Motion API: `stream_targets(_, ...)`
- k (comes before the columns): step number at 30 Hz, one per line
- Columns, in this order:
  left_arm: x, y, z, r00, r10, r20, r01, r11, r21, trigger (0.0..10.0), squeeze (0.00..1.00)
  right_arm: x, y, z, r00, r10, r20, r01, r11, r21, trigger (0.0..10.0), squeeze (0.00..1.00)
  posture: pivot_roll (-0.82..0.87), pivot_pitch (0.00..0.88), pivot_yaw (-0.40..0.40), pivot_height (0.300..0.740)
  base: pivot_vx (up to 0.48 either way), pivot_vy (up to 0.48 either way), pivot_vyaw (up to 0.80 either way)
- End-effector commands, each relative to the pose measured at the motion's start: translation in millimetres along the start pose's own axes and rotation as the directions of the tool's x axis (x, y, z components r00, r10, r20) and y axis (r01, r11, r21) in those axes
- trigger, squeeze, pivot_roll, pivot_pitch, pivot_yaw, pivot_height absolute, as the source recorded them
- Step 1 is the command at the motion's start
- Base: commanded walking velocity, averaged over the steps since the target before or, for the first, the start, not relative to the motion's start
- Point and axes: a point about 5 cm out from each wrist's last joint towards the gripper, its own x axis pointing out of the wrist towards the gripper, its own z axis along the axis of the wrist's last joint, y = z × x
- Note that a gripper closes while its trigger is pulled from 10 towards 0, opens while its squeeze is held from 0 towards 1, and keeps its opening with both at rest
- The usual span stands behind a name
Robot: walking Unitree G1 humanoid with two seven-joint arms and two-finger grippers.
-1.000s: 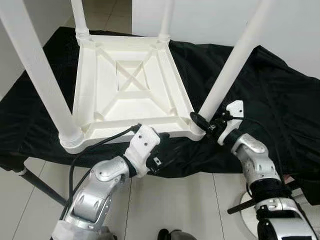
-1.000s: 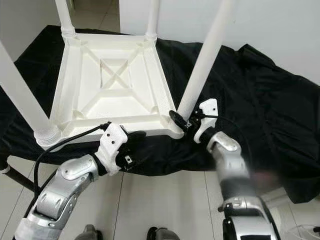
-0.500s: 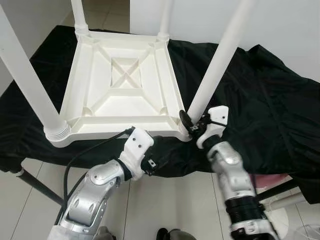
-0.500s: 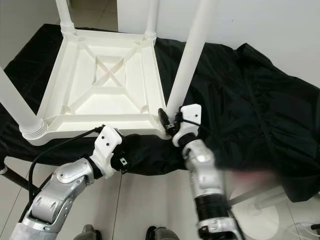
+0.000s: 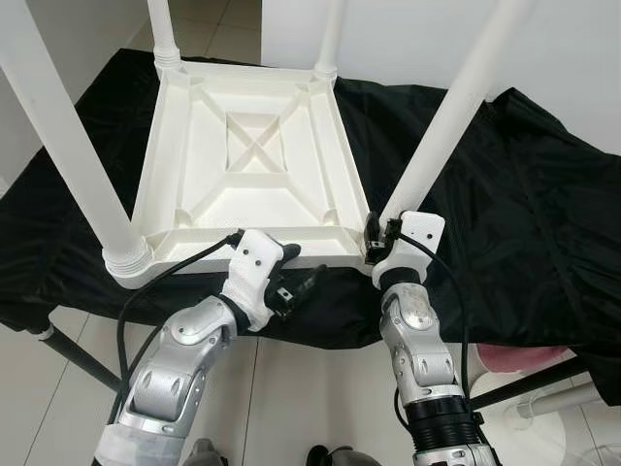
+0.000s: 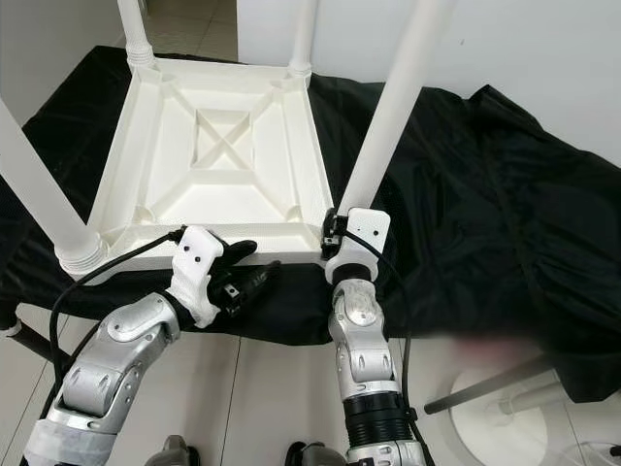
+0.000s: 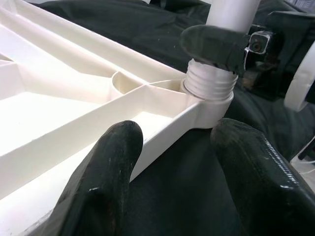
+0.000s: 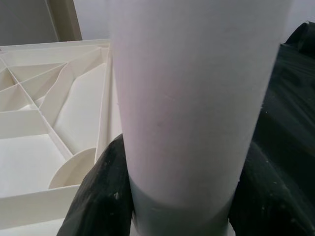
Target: Building children table
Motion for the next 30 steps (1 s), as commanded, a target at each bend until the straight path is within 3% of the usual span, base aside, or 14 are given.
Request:
stream_targets(1,2.4,-1.5,-0.1,1.000,-0.012,0.002,0.012,1.000,0.007,10.0,0.00,-5.5,-12.4,-21.1,0.994,-0.056,-0.092,0.053,0.998,-0.028,10.0,0.00,0.05,0.124,-0.070,0.740,0.000,0.000,0.00)
stream_targets(6,4.5,-0.6,0.3,1.000,-0.014,0.002,0.014,1.000,0.011,10.0,0.00,-3.4,-12.9,-17.7,0.997,-0.042,-0.071,0.041,0.999,-0.019,10.0,0.00,0.04,0.120,-0.068,0.740,0.000,0.000,0.00)
stream_targets(7,6.2,-0.5,0.4,1.000,-0.018,0.001,0.018,1.000,0.018,10.0,0.00,-1.9,-15.0,-14.8,0.998,-0.022,-0.054,0.022,1.000,-0.005,10.0,1.00,0.04,0.118,-0.075,0.740,0.000,0.000,0.00)
stream_targets(9,7.0,-1.5,1.1,1.000,-0.025,0.005,0.025,0.999,0.026,10.0,0.00,-0.7,-21.0,-6.2,0.999,0.049,-0.004,-0.049,0.999,0.004,10.0,1.00,0.01,0.123,-0.085,0.740,0.000,0.000,0.00)
stream_targets(16,8.3,-3.6,0.8,1.000,-0.030,0.010,0.029,0.999,0.025,10.0,0.00,1.0,-28.7,0.2,0.991,0.130,0.026,-0.131,0.991,0.002,10.0,1.00,0.00,0.127,-0.098,0.740,0.000,0.000,0.00)
stream_targets(22,10.3,-6.2,0.5,0.999,-0.037,0.015,0.037,0.999,0.024,10.0,0.00,6.4,-39.0,3.4,0.954,0.300,0.030,-0.300,0.954,-0.010,10.0,1.00,-0.01,0.127,-0.097,0.740,0.000,0.000,0.00)
stream_targets(23,11.0,-6.2,0.8,0.999,-0.040,0.017,0.039,0.999,0.025,10.0,0.00,9.3,-40.6,4.8,0.927,0.374,0.026,-0.373,0.927,-0.026,10.0,0.87,-0.01,0.125,-0.096,0.740,0.000,0.000,0.00)
stream_targets(24,11.0,-6.2,0.8,0.999,-0.040,0.017,0.039,0.999,0.025,10.0,0.00,9.3,-40.6,4.8,0.927,0.374,0.026,-0.373,0.927,-0.026,10.0,0.87,-0.01,0.125,-0.096,0.740,0.000,0.000,0.00)
stream_targets(25,11.7,-5.6,1.3,0.999,-0.041,0.019,0.041,0.999,0.027,10.0,0.00,12.5,-41.5,5.3,0.895,0.446,0.011,-0.446,0.895,-0.025,10.0,0.00,0.00,0.121,-0.090,0.740,0.000,0.000,0.00)
stream_targets(26,11.7,-5.6,1.3,0.999,-0.041,0.019,0.041,0.999,0.027,10.0,0.00,12.5,-41.5,5.3,0.895,0.446,0.011,-0.446,0.895,-0.025,10.0,0.00,0.00,0.121,-0.090,0.740,0.000,0.000,0.00)
stream_targets(28,12.2,-4.9,1.9,0.999,-0.046,0.022,0.045,0.999,0.029,10.0,0.00,18.0,-41.2,6.5,0.828,0.561,-0.008,-0.561,0.827,-0.049,10.0,0.00,0.02,0.121,-0.078,0.740,0.000,0.000,0.00)
stream_targets(30,12.2,-4.9,1.9,0.999,-0.046,0.022,0.045,0.999,0.029,10.0,0.00,18.0,-41.2,6.5,0.828,0.561,-0.008,-0.561,0.827,-0.049,10.0,0.00,0.02,0.121,-0.078,0.740,0.000,0.000,0.00)
